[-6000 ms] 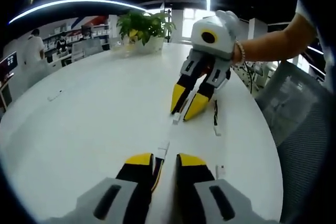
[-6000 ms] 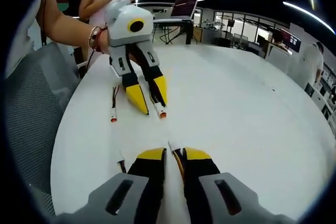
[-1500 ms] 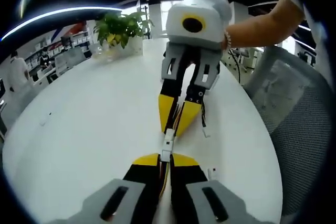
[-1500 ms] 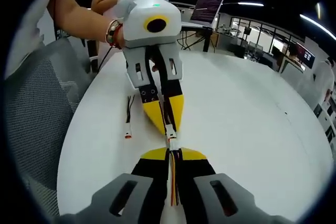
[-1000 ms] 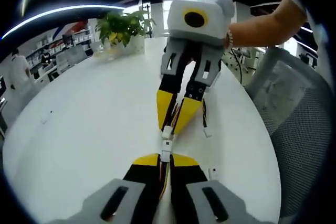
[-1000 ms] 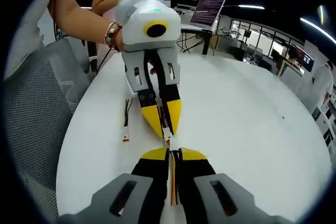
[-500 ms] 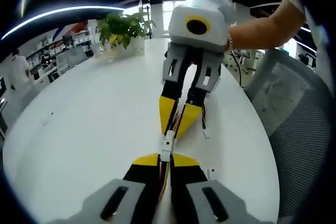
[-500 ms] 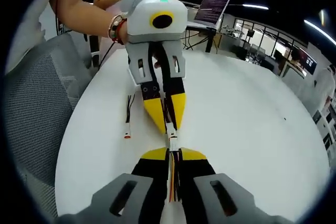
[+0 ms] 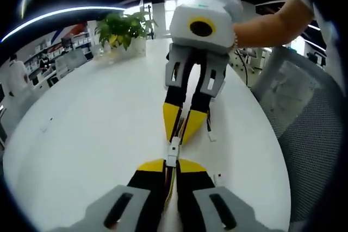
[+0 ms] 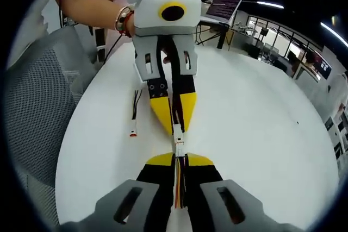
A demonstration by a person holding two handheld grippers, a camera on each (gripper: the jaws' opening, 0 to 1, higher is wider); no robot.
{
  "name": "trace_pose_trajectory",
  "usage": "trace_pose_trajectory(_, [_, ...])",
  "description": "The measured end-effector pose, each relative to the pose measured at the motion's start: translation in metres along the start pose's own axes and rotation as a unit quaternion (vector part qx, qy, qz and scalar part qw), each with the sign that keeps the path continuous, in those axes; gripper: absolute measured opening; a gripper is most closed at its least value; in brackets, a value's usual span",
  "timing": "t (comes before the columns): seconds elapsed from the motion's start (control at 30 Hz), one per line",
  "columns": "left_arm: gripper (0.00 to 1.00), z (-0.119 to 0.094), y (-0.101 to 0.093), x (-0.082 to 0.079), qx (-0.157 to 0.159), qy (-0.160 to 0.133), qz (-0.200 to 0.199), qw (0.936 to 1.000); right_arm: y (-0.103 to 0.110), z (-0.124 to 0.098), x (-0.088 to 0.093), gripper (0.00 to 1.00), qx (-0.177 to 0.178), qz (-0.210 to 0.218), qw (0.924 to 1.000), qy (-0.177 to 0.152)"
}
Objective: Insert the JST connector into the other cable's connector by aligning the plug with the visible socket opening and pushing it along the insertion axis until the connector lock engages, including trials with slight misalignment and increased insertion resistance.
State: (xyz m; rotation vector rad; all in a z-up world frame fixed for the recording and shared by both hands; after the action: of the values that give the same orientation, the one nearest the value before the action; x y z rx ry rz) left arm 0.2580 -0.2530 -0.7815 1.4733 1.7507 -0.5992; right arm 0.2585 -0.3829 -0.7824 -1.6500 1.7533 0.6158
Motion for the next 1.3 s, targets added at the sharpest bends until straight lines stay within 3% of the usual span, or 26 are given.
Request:
trace_pose_trajectory(0.27, [0.0,0.001,-0.001,0.0,0.007,0.002,0.018,0.9998,0.001,0.001,-0.001,0.02,-0.005,-0.008,0.9999,0.006])
trace_pose_trajectory(0.33, [0.0,0.002,-0.003,-0.004,0.013,-0.009,0.024,0.9996,0.004,0.003,-0.005,0.02,-0.015,-0.01,0.9998,-0.003])
trace_pose_trajectory(0.37, [0.0,0.002,-0.003,-0.003,0.009,0.001,0.033,0.9994,0.003,0.002,-0.004,0.02,-0.008,-0.013,0.9999,0.006])
trace_pose_trajectory(0.8, [0.0,0.005,-0.001,-0.004,0.01,-0.014,0.019,0.9997,-0.001,-0.003,-0.004,0.01,-0.004,0.007,1.0,0.001])
trace_pose_trajectory(1.07, [0.0,0.006,0.001,-0.001,0.005,-0.018,0.012,0.9998,-0.003,-0.004,-0.004,0.02,-0.001,0.01,0.9998,-0.016])
trace_pose_trajectory(1.3, [0.0,0.004,0.01,-0.001,0.0,-0.039,-0.009,0.9992,-0.011,-0.006,-0.001,0.02,0.004,0.021,0.9987,-0.046])
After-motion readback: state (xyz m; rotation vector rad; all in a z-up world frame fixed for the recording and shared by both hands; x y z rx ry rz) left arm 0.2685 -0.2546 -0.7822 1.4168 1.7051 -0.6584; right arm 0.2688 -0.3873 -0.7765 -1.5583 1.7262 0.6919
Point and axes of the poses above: the point that each gripper's makers call its tool centre point, and the gripper's own axes: z roughly forward along the fingers, y roughly to its left, x roughly out of its underside, the point moved 8 cm from there along -z, roughly backward along the fingers, and after that the axes turned 3 degrees about z, right-handed, at the moved point
